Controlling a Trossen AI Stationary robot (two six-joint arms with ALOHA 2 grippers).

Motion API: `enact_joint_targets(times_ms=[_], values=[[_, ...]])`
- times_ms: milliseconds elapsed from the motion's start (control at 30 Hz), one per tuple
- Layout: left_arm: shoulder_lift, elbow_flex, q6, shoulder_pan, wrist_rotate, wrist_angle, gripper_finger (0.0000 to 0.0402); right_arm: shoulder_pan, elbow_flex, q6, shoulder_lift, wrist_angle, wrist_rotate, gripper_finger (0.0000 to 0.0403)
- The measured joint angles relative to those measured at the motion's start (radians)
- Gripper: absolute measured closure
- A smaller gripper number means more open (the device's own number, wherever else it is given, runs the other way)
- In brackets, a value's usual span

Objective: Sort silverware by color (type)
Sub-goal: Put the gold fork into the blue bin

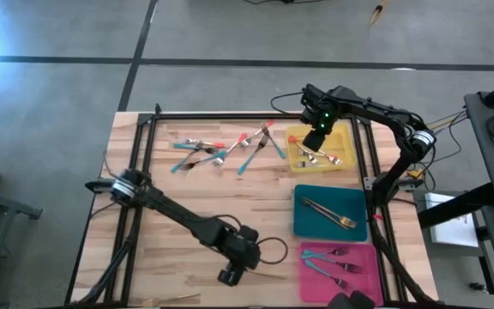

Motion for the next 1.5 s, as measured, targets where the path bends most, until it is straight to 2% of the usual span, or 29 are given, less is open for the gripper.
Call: enact_joint_targets(times_ms=[233,533,767,867,1100,1367,1500], values=[[0.058,0.013,-0.022,-0.015,0.025,0.002,0.0287,0.000,0.000,0.001,0.000,-0.001,0.000,0.0305],[0.122,0.060,-0.061,-0.027,-0.017,0.014,0.0287,0.000,0.000,0.000,0.000,-0.011,0.000,0.0313],[0.169,0.065,-0.176,-0.045,-0.110,-0.025,0.0289,0.000,0.000,-0.002,0.000,-0.027,0.000,0.0312],[0.178,0.067,-0.209,-0.045,-0.114,-0.045,0.0310,0.000,0.000,-0.001,0.000,-0.028,0.000,0.0312],[0.178,0.066,-0.249,-0.047,-0.095,-0.073,0.0392,0.000,0.000,-0.004,-0.001,-0.027,0.000,0.0316],[0.146,0.071,-0.287,-0.024,-0.015,-0.114,0.0399,0.000,0.000,-0.009,-0.001,-0.023,0.000,0.0316],[0.103,0.068,-0.310,-0.017,-0.023,-0.168,0.0400,0.000,0.000,-0.008,-0.002,-0.022,0.000,0.0316]])
